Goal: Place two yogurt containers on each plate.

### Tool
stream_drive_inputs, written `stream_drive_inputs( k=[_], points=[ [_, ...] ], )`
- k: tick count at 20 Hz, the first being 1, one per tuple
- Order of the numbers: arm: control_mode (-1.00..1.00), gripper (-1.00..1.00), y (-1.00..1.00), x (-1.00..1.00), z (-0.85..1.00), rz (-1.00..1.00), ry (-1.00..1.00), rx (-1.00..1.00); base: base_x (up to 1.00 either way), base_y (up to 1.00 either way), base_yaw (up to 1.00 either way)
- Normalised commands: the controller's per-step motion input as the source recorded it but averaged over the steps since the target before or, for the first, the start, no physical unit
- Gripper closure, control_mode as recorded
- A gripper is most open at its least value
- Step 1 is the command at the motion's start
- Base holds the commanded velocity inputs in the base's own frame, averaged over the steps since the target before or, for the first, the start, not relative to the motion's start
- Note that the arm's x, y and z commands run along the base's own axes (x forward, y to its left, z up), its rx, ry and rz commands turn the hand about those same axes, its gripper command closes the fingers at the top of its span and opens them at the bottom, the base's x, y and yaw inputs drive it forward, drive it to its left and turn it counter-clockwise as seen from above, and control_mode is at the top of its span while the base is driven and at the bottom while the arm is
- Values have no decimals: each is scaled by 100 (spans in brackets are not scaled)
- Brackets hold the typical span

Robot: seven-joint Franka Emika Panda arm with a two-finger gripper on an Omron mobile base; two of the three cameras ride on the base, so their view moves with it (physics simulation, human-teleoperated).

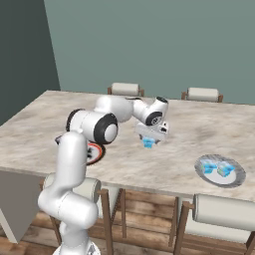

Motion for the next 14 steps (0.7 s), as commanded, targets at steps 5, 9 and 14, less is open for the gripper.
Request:
stream_drive_inputs(
  k=[5,9,14],
  points=[
    [-100,-100,16,2,0,0,-21,-2,0,0,0],
    [-100,-100,14,0,0,0,-6,-7,0,0,0],
    [-100,-100,1,3,0,0,0,-8,0,0,0]
  ],
)
